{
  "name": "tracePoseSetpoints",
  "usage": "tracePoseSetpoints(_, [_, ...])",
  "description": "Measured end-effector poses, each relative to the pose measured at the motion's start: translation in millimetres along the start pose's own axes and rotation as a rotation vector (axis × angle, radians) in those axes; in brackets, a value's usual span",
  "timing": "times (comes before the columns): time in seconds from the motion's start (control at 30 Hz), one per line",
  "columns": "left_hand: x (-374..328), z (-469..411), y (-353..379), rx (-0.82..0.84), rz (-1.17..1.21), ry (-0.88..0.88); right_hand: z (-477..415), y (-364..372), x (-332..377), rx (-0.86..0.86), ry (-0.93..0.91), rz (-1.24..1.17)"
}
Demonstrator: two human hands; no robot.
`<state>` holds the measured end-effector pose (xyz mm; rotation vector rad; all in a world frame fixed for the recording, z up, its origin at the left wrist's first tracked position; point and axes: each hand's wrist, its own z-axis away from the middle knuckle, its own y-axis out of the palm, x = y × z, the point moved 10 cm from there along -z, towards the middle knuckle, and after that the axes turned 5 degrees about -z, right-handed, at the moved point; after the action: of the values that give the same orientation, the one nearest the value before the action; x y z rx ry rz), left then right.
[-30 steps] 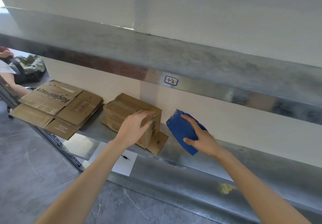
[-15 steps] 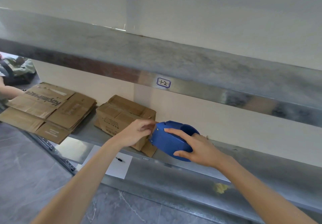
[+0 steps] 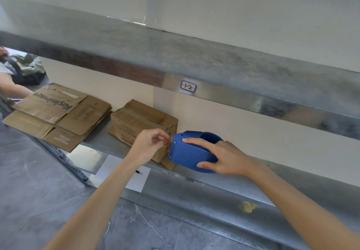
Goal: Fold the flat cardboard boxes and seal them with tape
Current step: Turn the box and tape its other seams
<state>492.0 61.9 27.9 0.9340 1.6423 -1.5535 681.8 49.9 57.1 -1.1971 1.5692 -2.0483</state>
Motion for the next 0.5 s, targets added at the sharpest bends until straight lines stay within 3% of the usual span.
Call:
tracePoseSetpoints(0.33, [27.3,16.1,-49.6,-0.111,0.006,-0.063,-1.8,-4.6,-21.2,0.087,0.065,0.009])
tracePoseSetpoints(0.5, [9.7,12.2,-36.9,-0.145,-0.084,0.038,-2.0,-17.1,-30.0,0.053,0.122,-0.053])
